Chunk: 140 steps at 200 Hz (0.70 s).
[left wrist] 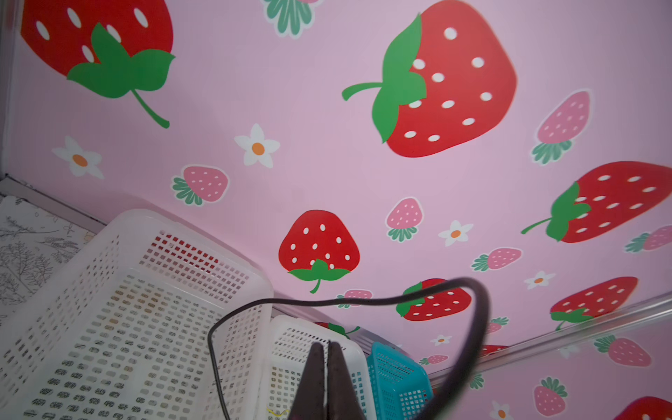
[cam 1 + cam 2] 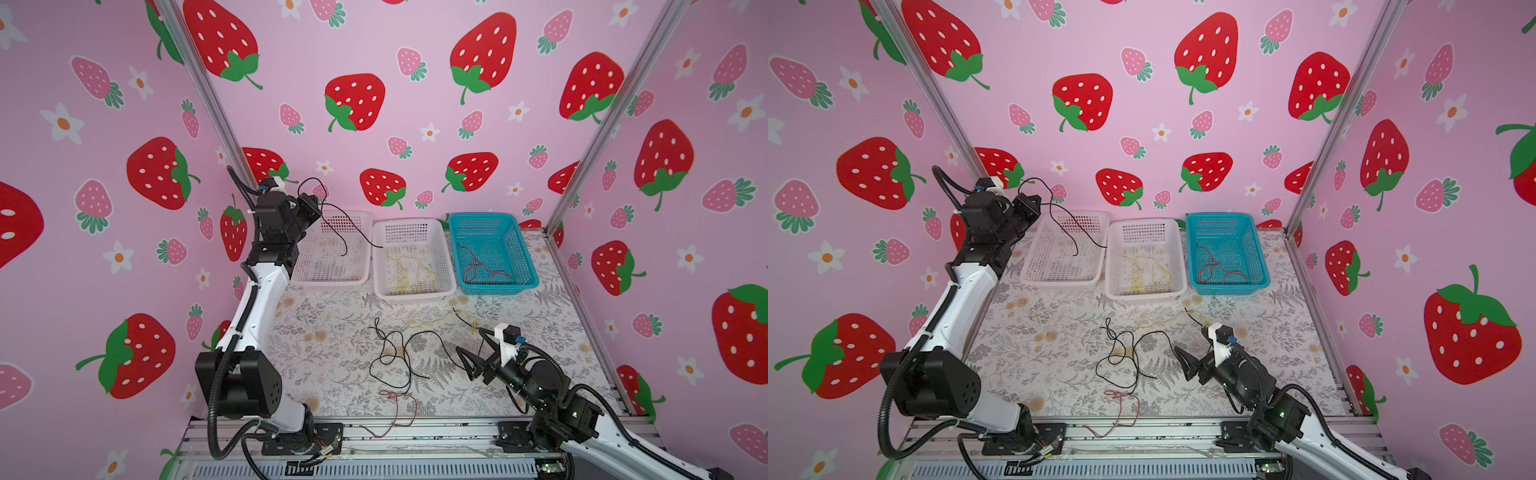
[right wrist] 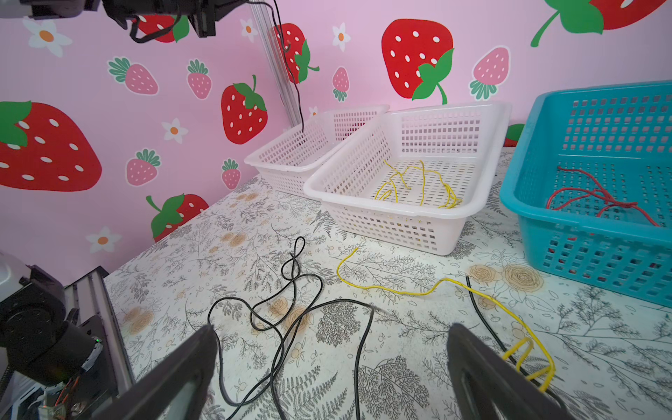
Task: Untangle the cables
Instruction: 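Lower the left gripper into that basket and open it to release the black wire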
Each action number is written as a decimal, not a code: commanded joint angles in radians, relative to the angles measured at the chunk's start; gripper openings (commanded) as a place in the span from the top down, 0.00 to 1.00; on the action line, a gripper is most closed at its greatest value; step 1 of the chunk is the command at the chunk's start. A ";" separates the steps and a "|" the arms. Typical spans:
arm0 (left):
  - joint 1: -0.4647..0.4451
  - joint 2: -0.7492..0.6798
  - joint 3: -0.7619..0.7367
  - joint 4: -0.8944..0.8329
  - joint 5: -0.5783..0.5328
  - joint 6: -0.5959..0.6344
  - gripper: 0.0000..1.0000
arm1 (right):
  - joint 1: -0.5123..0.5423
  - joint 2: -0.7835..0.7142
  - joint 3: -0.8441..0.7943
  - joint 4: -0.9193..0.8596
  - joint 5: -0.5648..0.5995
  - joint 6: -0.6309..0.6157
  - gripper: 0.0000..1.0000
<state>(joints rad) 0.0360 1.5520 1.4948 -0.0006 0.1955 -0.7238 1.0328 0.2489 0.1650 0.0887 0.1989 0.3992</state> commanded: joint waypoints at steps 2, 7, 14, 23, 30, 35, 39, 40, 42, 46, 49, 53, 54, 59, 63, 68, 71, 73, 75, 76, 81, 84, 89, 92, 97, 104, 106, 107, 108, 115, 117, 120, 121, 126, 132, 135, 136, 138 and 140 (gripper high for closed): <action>0.019 0.053 0.044 -0.023 -0.038 0.047 1.00 | -0.002 -0.012 -0.013 0.020 0.000 0.002 0.01; 0.023 0.068 0.047 -0.018 -0.036 0.051 1.00 | -0.002 -0.012 -0.013 0.018 0.000 0.003 0.01; 0.026 0.087 0.048 -0.013 -0.034 0.055 1.00 | -0.002 -0.013 -0.014 0.018 0.000 0.004 0.01; 0.027 0.110 0.050 -0.008 -0.038 0.067 1.00 | -0.002 -0.013 -0.013 0.017 0.000 0.006 0.01; 0.027 0.128 0.052 -0.008 -0.044 0.079 1.00 | -0.002 -0.015 -0.013 0.016 0.000 0.006 0.01; 0.027 0.142 0.055 -0.010 -0.046 0.089 1.00 | -0.002 -0.015 -0.012 0.016 0.000 0.006 0.01; 0.028 0.153 0.058 -0.012 -0.049 0.100 1.00 | -0.002 -0.014 -0.013 0.016 0.001 0.007 0.01; 0.028 0.156 0.058 -0.013 -0.050 0.101 1.00 | -0.002 -0.015 -0.012 0.017 0.001 0.007 0.01; 0.028 0.160 0.059 -0.015 -0.052 0.107 1.00 | -0.002 -0.016 -0.012 0.016 0.002 0.007 0.01; 0.028 0.170 0.060 -0.018 -0.052 0.116 1.00 | -0.002 -0.017 -0.013 0.015 0.002 0.007 0.01; 0.028 0.176 0.061 -0.021 -0.053 0.125 1.00 | -0.002 -0.017 -0.013 0.014 0.003 0.008 0.01; 0.028 0.184 0.060 -0.024 -0.052 0.136 1.00 | -0.001 -0.016 -0.013 0.012 0.004 0.009 0.01; 0.027 0.187 0.060 -0.025 -0.051 0.139 1.00 | -0.002 -0.017 -0.013 0.011 0.004 0.009 0.01; 0.027 0.195 0.059 -0.030 -0.090 0.152 1.00 | -0.002 -0.018 -0.013 0.011 0.005 0.010 0.01; 0.028 0.202 0.056 -0.035 -0.099 0.164 1.00 | -0.001 -0.020 -0.013 0.011 0.004 0.012 0.01; 0.028 0.210 0.054 -0.040 -0.108 0.174 1.00 | -0.001 -0.020 -0.013 0.010 0.006 0.013 0.01; 0.028 0.215 0.052 -0.043 -0.112 0.182 1.00 | -0.002 -0.022 -0.012 0.008 0.007 0.015 0.01; 0.027 0.219 0.052 -0.046 -0.115 0.186 1.00 | -0.001 -0.021 -0.012 0.007 0.007 0.016 0.01; 0.028 0.223 0.049 -0.048 -0.117 0.191 1.00 | -0.001 -0.021 -0.010 0.007 0.007 0.016 0.01; 0.027 0.224 0.049 -0.049 -0.119 0.193 1.00 | -0.002 -0.022 -0.011 0.007 0.007 0.017 0.01; 0.027 0.231 0.043 -0.055 -0.124 0.198 1.00 | -0.001 -0.023 -0.010 0.005 0.008 0.019 0.01; 0.027 0.234 0.040 -0.057 -0.127 0.202 1.00 | -0.002 -0.022 -0.008 0.004 0.011 0.021 0.01; 0.028 0.241 0.033 -0.058 -0.130 0.207 1.00 | -0.002 -0.023 -0.007 0.001 0.016 0.025 0.01; 0.027 0.244 0.028 -0.058 -0.131 0.210 1.00 | -0.002 -0.023 -0.006 -0.003 0.023 0.028 0.01; 0.027 0.249 0.018 -0.056 -0.133 0.214 1.00 | -0.002 -0.022 -0.002 -0.009 0.033 0.034 0.01; 0.027 0.258 0.008 -0.052 -0.128 0.222 1.00 | -0.002 -0.023 0.002 -0.015 0.047 0.040 0.01; 0.027 0.261 0.005 -0.051 -0.127 0.225 1.00 | -0.002 -0.023 0.002 -0.017 0.050 0.041 0.01; 0.027 0.262 0.004 -0.051 -0.127 0.226 1.00 | -0.002 -0.022 0.003 -0.017 0.050 0.041 0.01; 0.027 0.264 0.004 -0.051 -0.128 0.227 1.00 | -0.002 -0.023 0.003 -0.017 0.052 0.042 0.01; 0.026 0.274 0.000 -0.057 -0.131 0.235 1.00 | -0.002 -0.022 0.006 -0.021 0.061 0.048 0.01; 0.026 0.277 -0.001 -0.059 -0.134 0.237 1.00 | -0.002 -0.022 0.008 -0.022 0.063 0.050 0.01; 0.026 0.280 -0.001 -0.063 -0.136 0.240 1.00 | -0.002 -0.021 0.010 -0.025 0.071 0.056 0.01; 0.025 0.282 -0.001 -0.064 -0.137 0.240 1.00 | -0.001 -0.020 0.010 -0.026 0.073 0.058 0.01; 0.025 0.289 -0.001 -0.073 -0.144 0.244 1.00 | -0.002 -0.019 0.014 -0.034 0.082 0.067 0.01; 0.026 0.295 0.001 -0.083 -0.151 0.251 1.00 | -0.002 -0.016 0.022 -0.043 0.094 0.076 0.01; 0.026 0.299 0.002 -0.087 -0.152 0.253 1.00 | -0.002 -0.013 0.026 -0.048 0.101 0.082 0.01; 0.026 0.301 0.002 -0.088 -0.152 0.254 1.00 | -0.002 -0.013 0.027 -0.050 0.103 0.084 0.01; 0.025 0.303 0.004 -0.091 -0.152 0.255 1.00 | -0.002 -0.010 0.031 -0.054 0.108 0.088 0.01; 0.025 0.304 0.004 -0.093 -0.150 0.258 1.00 | -0.002 -0.009 0.034 -0.058 0.113 0.095 0.01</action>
<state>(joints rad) 0.0612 1.8374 1.5021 -0.0601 0.0792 -0.5129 1.0328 0.2375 0.1654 0.0719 0.2413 0.4351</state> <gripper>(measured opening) 0.063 0.993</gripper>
